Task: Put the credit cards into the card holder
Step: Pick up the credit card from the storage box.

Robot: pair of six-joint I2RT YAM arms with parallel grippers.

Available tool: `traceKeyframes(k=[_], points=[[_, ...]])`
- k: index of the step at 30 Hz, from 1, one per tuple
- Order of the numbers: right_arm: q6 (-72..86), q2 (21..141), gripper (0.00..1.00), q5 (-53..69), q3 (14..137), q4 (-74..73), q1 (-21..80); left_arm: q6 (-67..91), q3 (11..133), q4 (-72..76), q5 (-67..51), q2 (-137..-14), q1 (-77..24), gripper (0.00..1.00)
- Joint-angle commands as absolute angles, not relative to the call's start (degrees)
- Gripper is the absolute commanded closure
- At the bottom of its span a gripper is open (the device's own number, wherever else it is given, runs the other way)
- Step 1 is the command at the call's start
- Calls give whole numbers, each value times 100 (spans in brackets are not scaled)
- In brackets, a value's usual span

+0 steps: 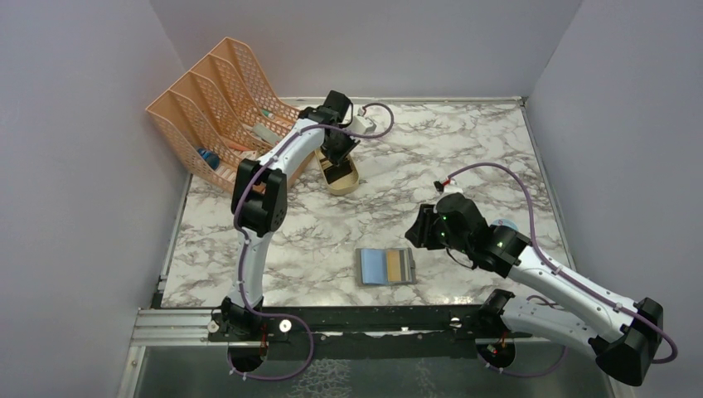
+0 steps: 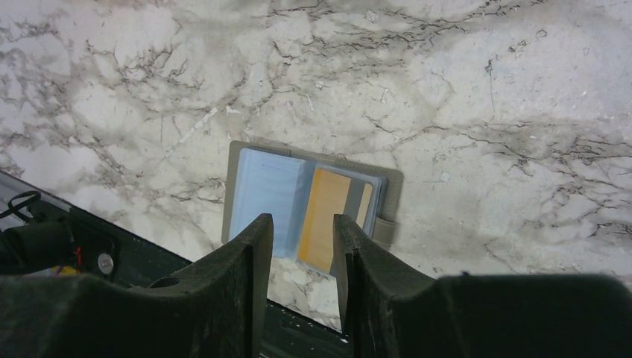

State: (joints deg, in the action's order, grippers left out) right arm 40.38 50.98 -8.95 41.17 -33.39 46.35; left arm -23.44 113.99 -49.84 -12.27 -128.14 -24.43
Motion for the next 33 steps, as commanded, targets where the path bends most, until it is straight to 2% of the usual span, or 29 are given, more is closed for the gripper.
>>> traceKeyframes(k=[1, 19, 27, 33], points=[[4056, 5057, 64, -845, 4081, -3156, 4658, -1940, 11536, -5043, -893, -12309, -2460, 100], [4345, 5060, 64, -430, 4097, -2621, 4658, -302, 11430, -4947, -1237, -11550, -2461, 100], [5127, 4651, 64, -66, 3759, -1882, 4658, 793, 10240, -4134, -1995, -10471, -2388, 100], [5872, 4229, 64, 404, 3185, -667, 4658, 1722, 8754, -2855, -3706, -9387, -2345, 100]])
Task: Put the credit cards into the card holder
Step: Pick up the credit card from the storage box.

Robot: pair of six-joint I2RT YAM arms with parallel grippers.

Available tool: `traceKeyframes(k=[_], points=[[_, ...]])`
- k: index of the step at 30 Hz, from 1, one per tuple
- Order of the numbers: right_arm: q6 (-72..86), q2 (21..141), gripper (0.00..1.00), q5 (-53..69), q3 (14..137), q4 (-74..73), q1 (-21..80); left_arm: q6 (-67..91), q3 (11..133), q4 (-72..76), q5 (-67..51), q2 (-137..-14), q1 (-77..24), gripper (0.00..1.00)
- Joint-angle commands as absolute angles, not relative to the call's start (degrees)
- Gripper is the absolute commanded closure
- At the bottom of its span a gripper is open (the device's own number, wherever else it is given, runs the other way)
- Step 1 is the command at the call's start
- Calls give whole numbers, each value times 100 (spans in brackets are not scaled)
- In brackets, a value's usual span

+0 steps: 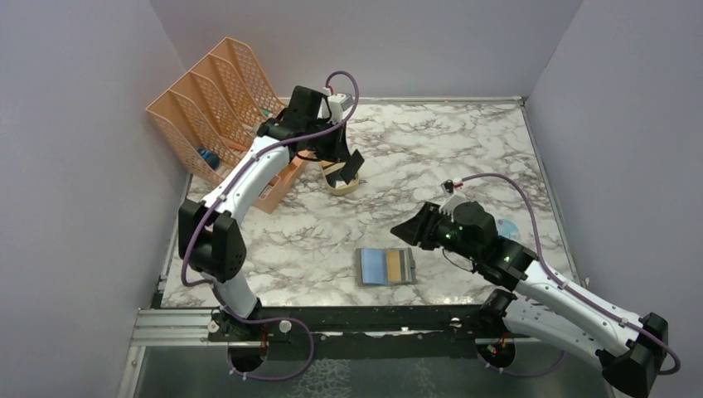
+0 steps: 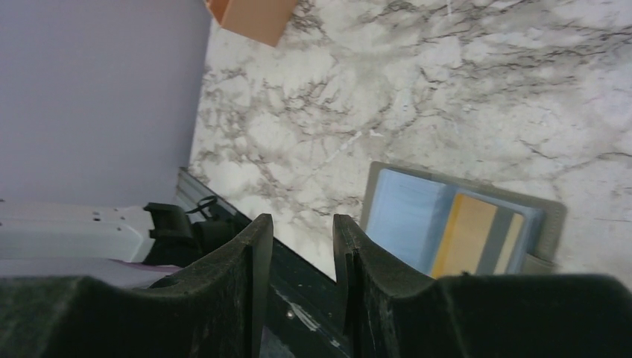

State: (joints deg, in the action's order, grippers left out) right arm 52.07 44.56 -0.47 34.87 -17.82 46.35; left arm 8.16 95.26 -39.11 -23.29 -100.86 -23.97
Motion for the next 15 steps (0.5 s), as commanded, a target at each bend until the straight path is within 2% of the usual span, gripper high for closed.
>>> traceKeyframes(k=[1, 6, 9, 15], points=[[6006, 4208, 64, 445, 3117, -454, 4658, 1991, 8466, -2467, -3954, -9209, -2337, 100], [6716, 4479, 60, 498, 3027, 370, 4658, 4078, 6591, 165, -5360, -8427, -2329, 100], [7111, 4642, 55, 484, 2938, 812, 4658, 5476, 5644, 1834, -5761, -8173, -2332, 100], [7733, 4760, 45, 39, 2740, 1225, 4658, 5777, 5129, 1982, -5849, -7830, -2338, 100]])
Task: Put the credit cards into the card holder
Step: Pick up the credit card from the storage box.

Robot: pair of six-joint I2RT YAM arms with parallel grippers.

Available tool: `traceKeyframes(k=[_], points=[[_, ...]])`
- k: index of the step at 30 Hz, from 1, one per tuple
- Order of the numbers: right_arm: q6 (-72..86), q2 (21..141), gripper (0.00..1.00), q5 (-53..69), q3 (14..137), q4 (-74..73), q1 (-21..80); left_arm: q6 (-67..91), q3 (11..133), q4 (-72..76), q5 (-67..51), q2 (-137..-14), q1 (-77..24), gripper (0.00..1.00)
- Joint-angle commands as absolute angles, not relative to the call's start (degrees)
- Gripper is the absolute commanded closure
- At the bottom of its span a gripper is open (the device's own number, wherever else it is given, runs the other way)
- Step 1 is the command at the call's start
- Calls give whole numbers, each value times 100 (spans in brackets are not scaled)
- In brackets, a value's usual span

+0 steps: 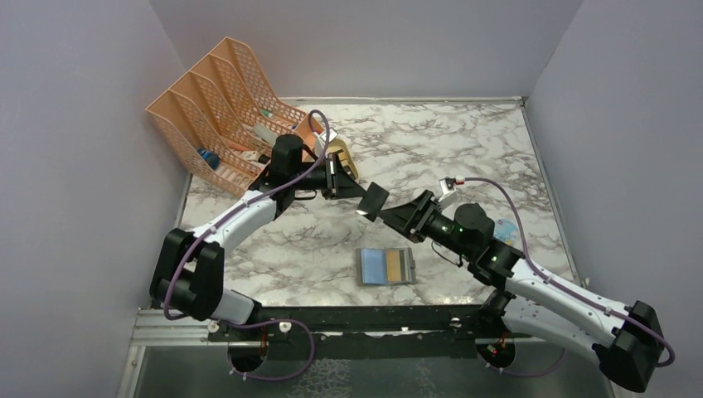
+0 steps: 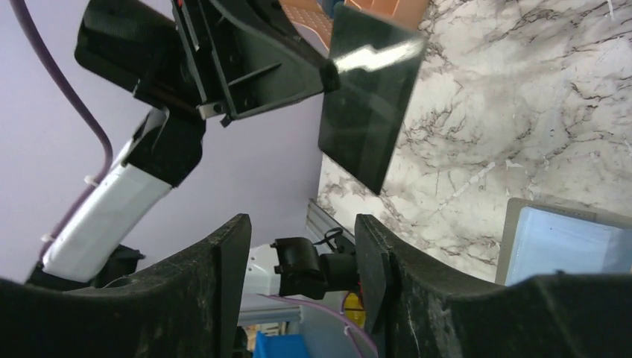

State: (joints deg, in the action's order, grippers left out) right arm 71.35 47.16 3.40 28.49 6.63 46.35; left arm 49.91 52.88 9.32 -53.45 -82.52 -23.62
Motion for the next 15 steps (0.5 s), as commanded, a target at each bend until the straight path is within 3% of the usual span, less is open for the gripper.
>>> traceKeyframes(k=[1, 5, 15], points=[[7854, 4775, 44, -48, 2732, 1159, 4658, 5841, 5076, 1997, -5839, -7774, -2342, 100], [7829, 4826, 44, -278, 2779, 1042, 4658, 6012, 4866, 2030, -5846, -7570, -2338, 100], [7728, 5071, 56, 0, 2813, 1711, 4658, 6413, 4491, 2300, -5830, -7378, -2369, 100]])
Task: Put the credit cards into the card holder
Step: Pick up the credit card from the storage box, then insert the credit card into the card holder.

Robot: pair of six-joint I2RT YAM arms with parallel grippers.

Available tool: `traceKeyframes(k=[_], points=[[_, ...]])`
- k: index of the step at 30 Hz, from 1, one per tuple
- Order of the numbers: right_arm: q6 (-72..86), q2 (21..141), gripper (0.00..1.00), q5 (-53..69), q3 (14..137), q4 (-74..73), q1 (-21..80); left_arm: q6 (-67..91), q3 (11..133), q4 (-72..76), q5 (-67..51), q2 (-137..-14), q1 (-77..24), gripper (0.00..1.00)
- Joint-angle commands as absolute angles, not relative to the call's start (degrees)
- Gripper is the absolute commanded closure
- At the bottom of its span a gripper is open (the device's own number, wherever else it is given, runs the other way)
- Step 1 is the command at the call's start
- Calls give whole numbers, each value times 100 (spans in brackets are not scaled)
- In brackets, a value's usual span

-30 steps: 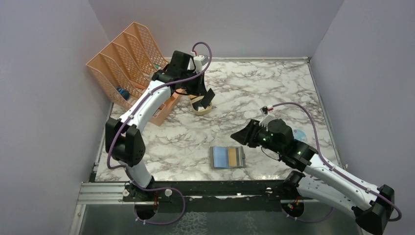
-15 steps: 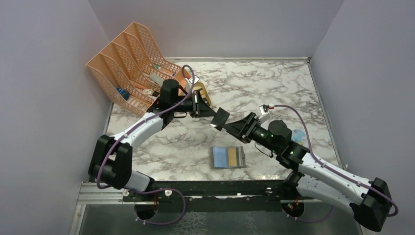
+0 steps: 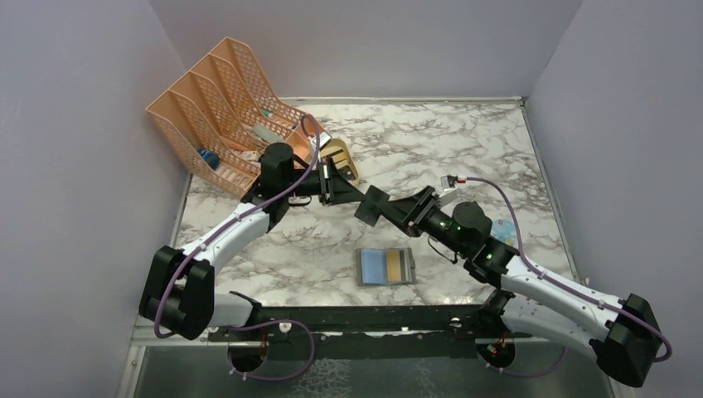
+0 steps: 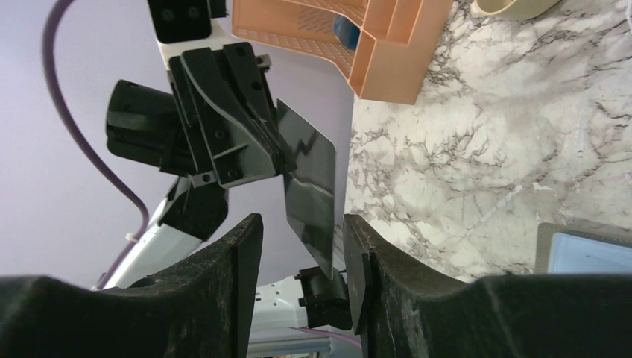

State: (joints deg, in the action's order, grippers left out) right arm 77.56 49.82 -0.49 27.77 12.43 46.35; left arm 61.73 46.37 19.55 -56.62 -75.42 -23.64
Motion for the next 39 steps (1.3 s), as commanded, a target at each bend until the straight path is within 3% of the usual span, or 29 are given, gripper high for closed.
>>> traceKeyframes(k=[1, 9, 11, 14, 16, 18, 21, 25, 29, 32, 38, 39], points=[[7685, 5073, 59, 11, 2828, 1714, 4658, 6445, 4457, 2322, -5822, -7382, -2365, 100], [7482, 4922, 95, 16, 2657, 1949, 4658, 6621, 4149, 2502, -5798, -7331, -2366, 100], [7373, 4867, 99, -20, 2644, 1911, 4658, 6621, 4087, 2509, -5769, -7317, -2365, 92], [7241, 4786, 99, -70, 2633, 1747, 4658, 6554, 3991, 2514, -5703, -7283, -2371, 62], [6961, 4737, 99, -75, 2611, 1622, 4658, 6447, 3924, 2514, -5673, -7263, -2366, 49], [6723, 4693, 99, -72, 2646, 1277, 4658, 6310, 3848, 2507, -5621, -7234, -2369, 43], [6253, 4579, 99, -91, 2799, 484, 4658, 6139, 3688, 2464, -5438, -7235, -2356, 42], [5560, 4432, 99, 28, 2798, -87, 4658, 5576, 3518, 2123, -5166, -7330, -2356, 46], [4886, 4796, 99, 143, 3179, -1239, 4658, 4288, 3801, 602, -4465, -7421, -2407, 55], [4654, 4908, 99, 175, 3169, -1629, 4658, 3847, 3862, 149, -4211, -7408, -2423, 74], [4487, 4926, 99, 249, 2791, -1366, 4658, 3772, 3691, 216, -3901, -7402, -2664, 100], [4438, 5043, 99, 221, 2769, -1340, 4658, 3877, 3615, 359, -3913, -7404, -2694, 100]])
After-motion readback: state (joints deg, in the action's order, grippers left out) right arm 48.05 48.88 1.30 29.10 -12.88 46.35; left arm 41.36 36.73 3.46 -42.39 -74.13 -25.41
